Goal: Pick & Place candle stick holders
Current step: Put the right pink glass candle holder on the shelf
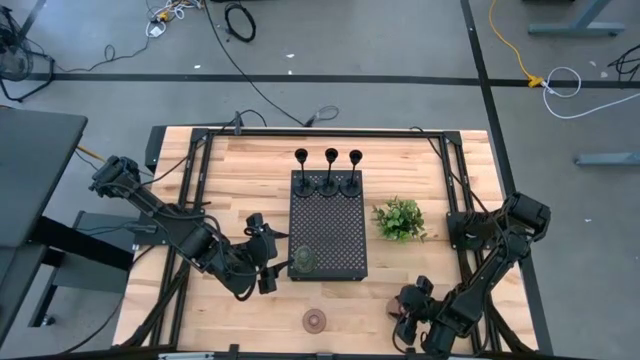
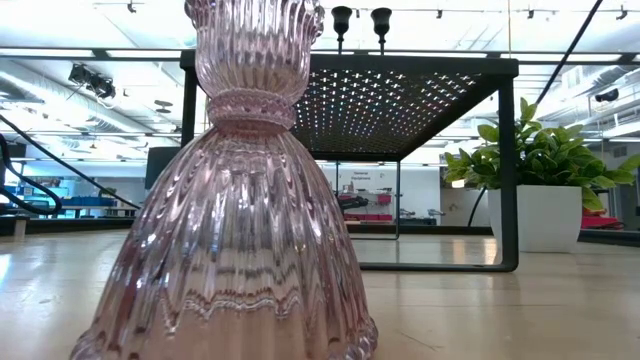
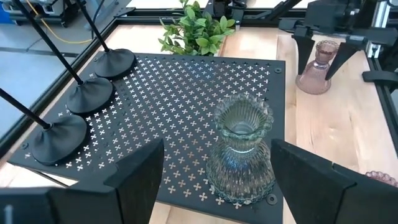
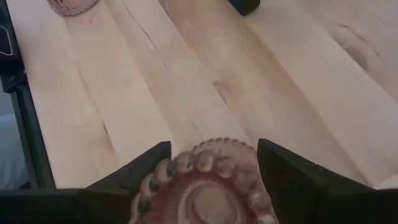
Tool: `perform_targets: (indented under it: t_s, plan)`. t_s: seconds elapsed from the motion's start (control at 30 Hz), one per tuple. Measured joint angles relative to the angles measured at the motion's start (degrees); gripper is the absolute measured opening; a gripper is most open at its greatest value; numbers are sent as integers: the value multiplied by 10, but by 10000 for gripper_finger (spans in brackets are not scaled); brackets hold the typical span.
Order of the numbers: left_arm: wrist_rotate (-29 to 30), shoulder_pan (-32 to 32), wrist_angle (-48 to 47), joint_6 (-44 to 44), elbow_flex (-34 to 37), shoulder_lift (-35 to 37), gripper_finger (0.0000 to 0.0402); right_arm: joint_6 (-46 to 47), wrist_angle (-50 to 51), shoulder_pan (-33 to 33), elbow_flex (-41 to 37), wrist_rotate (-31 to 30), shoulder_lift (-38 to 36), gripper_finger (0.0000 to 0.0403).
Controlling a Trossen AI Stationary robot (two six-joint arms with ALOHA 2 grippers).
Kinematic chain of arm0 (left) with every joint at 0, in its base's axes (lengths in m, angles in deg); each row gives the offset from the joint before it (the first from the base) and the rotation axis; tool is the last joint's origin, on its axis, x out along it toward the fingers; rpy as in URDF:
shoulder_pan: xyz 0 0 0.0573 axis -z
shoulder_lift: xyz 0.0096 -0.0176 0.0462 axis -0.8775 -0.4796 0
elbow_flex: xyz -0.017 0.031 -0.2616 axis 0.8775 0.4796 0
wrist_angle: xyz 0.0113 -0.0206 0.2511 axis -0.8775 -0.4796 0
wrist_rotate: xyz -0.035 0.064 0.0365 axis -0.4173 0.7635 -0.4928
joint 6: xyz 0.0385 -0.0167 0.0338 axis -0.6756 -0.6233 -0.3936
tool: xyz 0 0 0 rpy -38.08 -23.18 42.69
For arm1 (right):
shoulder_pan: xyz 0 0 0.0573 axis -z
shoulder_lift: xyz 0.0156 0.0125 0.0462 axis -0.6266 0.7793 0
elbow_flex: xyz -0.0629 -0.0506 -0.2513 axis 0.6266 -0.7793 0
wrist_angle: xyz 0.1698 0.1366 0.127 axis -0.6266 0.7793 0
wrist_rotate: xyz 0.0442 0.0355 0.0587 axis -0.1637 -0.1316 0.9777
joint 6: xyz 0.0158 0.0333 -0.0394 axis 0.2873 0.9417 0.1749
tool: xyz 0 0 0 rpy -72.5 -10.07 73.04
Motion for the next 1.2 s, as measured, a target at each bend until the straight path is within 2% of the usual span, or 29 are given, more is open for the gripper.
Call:
perform_targets:
  t_s: [0.23,0.5,0.87,1.2]
  plan:
    - [0,0,0,5,0,0,295,0,-3,0,0,1,0,195]
    - [0,0,-4,5,0,0,295,-5,-4,0,0,-9,0,130]
    - [0,0,-4,5,0,0,295,-5,-9,0,0,-12,0,138]
    - [0,0,-4,5,0,0,295,-4,-10,0,0,-24,0,130]
